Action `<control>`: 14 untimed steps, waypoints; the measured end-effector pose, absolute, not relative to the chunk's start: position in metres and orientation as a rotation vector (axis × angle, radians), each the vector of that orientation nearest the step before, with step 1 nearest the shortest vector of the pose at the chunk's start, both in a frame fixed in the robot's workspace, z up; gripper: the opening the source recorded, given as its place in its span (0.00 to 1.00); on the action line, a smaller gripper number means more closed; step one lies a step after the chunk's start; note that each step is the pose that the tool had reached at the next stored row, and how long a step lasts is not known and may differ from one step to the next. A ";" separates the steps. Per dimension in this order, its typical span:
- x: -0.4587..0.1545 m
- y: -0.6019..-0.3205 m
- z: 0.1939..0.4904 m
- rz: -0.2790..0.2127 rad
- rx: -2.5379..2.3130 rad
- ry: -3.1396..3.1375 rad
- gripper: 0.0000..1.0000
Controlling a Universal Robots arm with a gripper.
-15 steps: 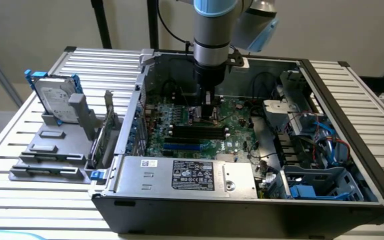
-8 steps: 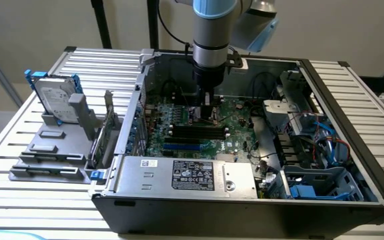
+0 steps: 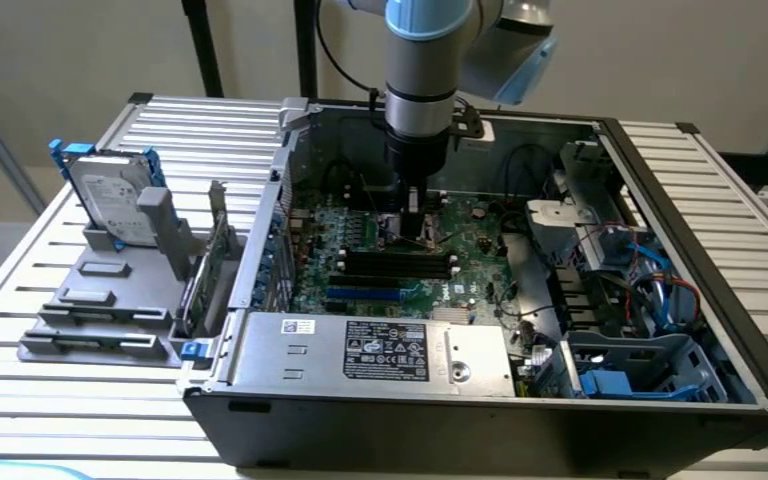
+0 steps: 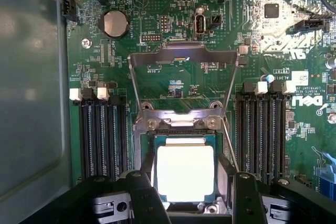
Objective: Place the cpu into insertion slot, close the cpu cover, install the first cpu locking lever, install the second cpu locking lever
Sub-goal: 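Place the cpu into insertion slot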
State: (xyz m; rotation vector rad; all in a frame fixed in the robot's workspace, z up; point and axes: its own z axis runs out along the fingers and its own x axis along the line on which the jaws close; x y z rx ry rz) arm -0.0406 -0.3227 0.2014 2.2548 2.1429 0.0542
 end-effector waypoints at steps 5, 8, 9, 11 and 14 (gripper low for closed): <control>-0.041 -0.322 0.200 0.049 2.253 2.141 0.55; -0.041 -0.321 0.200 0.049 2.253 2.141 0.55; -0.042 -0.321 0.199 0.049 2.253 2.141 0.55; -0.042 -0.320 0.199 0.049 2.253 2.141 0.55; -0.042 -0.320 0.199 0.049 2.252 2.141 0.55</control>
